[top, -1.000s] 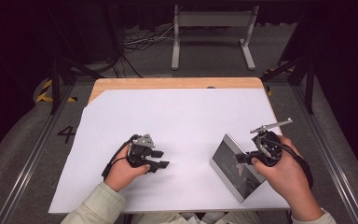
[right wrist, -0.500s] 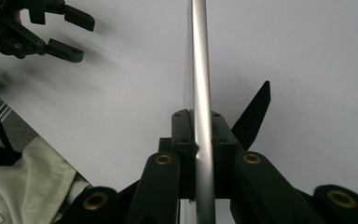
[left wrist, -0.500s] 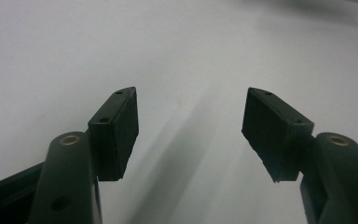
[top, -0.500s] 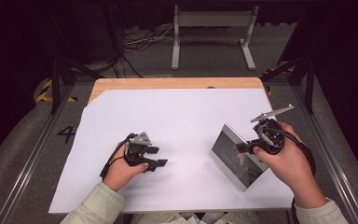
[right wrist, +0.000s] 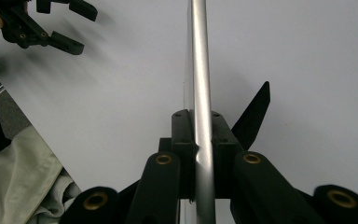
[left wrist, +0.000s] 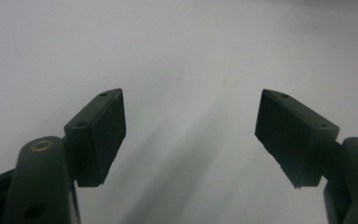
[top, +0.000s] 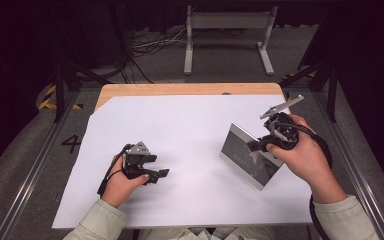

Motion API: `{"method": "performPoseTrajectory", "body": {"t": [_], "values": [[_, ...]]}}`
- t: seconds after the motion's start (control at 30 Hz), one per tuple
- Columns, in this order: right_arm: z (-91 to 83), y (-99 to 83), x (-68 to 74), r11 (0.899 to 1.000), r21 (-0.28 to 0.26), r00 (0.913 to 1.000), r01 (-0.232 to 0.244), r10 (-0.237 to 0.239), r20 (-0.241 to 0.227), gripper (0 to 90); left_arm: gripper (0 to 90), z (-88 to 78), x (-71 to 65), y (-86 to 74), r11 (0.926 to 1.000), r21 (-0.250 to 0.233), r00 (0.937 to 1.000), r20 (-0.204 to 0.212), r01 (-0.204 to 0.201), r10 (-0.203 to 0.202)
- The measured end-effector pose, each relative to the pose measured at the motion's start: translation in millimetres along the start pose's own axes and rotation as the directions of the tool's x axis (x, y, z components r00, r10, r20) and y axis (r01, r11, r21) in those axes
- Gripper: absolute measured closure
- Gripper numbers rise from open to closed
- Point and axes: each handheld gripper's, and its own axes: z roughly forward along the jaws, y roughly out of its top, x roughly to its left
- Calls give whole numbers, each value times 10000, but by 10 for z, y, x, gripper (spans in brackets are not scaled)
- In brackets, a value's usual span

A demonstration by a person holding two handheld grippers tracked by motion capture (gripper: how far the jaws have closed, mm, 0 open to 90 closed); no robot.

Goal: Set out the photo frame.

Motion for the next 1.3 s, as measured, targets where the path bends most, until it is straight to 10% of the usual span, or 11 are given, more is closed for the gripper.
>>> {"method": "performPoseTrajectory", "body": {"t": [0.67, 1.3], "values": [[196, 377, -109, 9710, 267, 9691, 2377, -2353, -737, 837, 223, -153, 176, -187, 9982, -256, 9954, -766, 551, -569], [343, 650, -50, 8771, -19, 8627, 4803, -4728, -1794, 837, 187, -101, 218, -158, 9971, -317, 9943, -794, 688, -711]]}}
